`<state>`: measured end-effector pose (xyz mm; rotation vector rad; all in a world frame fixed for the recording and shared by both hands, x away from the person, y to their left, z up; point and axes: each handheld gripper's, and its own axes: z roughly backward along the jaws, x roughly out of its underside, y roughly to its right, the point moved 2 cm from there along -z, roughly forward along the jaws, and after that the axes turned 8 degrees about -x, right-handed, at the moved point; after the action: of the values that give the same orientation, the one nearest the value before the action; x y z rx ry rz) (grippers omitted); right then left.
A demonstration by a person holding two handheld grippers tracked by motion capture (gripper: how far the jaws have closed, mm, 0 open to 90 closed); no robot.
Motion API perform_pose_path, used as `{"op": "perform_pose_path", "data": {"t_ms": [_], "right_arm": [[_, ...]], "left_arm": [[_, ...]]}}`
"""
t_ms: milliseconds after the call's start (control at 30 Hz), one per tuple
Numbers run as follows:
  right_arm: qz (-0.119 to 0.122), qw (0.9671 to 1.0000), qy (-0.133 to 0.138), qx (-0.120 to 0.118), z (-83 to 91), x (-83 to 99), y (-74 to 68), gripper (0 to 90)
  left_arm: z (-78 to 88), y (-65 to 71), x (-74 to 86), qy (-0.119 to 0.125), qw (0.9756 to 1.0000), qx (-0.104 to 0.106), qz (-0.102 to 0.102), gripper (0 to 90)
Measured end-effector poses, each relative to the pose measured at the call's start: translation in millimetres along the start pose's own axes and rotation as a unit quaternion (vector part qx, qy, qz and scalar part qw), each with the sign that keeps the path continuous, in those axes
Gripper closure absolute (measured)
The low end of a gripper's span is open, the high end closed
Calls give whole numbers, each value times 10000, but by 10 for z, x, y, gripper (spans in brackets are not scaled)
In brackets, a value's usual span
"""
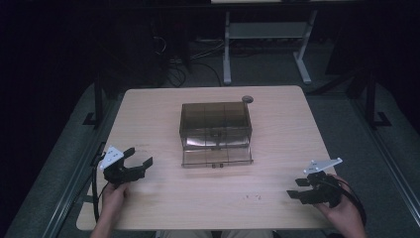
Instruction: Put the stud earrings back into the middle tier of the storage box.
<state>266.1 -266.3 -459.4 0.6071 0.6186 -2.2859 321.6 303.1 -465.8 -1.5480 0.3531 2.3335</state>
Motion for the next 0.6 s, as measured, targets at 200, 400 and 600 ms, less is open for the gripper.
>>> {"op": "perform_pose_path", "data": {"t_ms": [200,400,600], "right_arm": [[117,9999,-35,-18,-19,-31,-40,416],[310,9995,-101,1,-18,-108,-150,416],[483,9988,-114,-29,-8,-166,-245,410]], "left_arm": [[-2,-2,0,-10,10000,4,12,128],[5,8,5,-9,10000,29,-59,128],[4,19,8,-8,10000,43,-73,128]]}}
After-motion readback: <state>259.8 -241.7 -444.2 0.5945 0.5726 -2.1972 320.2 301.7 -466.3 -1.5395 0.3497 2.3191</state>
